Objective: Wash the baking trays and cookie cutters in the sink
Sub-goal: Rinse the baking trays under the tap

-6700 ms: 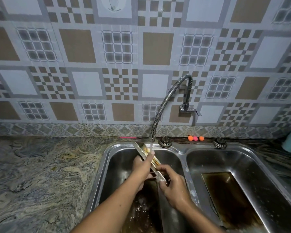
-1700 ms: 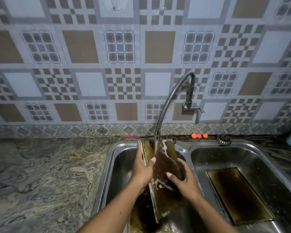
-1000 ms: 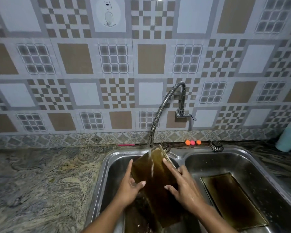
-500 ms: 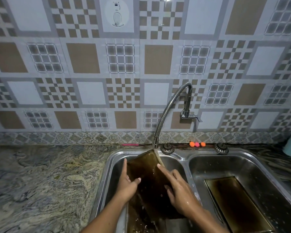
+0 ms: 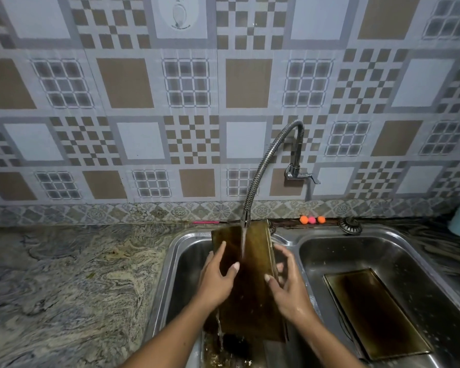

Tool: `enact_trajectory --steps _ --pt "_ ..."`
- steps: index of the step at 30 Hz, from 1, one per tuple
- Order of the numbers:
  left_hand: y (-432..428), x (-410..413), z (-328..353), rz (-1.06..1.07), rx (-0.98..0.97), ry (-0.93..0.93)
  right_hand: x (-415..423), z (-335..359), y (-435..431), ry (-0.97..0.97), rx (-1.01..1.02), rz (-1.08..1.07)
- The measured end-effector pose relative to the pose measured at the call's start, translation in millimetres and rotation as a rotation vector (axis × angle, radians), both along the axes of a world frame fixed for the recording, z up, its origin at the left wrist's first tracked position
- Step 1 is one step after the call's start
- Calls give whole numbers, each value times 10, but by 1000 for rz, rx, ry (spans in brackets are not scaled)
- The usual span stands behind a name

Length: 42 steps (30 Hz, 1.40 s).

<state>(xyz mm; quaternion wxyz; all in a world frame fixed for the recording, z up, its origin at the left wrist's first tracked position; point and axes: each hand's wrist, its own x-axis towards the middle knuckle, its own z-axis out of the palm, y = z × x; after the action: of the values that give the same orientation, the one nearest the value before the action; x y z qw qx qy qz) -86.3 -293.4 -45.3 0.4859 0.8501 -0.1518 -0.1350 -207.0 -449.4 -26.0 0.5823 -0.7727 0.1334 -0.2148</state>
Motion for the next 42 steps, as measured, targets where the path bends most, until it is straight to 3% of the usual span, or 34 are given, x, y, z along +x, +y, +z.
enact_trajectory --steps 5,11,16,18,21,25,28,34,37,42 --pt "-157 -181 43 -86 -127 160 225 237 6 4 141 -15" --pt "-125 -410 102 -287 -91 228 505 284 34 50 101 -138" --pt "-106 -446 169 -142 -64 22 576 264 135 105 159 22" --pt "-82 -405 113 3 -115 20 550 244 105 97 152 38" --pt "-64 -394 107 125 -281 109 438 119 -78 120 90 -105" --pt "-59 -374 157 86 -394 226 153 -47 -340 292 155 -170" --pt "-68 -336 184 -6 -338 236 1 -24 -371 252 288 -137" --pt "-151 -320 87 -16 -306 272 -132 43 -242 34 -151 -300" --pt "-209 -399 128 56 -315 157 -200 -74 -199 9 -210 -327" --pt "-162 -376 212 30 -188 -108 -258 -295 -203 107 14 -291"
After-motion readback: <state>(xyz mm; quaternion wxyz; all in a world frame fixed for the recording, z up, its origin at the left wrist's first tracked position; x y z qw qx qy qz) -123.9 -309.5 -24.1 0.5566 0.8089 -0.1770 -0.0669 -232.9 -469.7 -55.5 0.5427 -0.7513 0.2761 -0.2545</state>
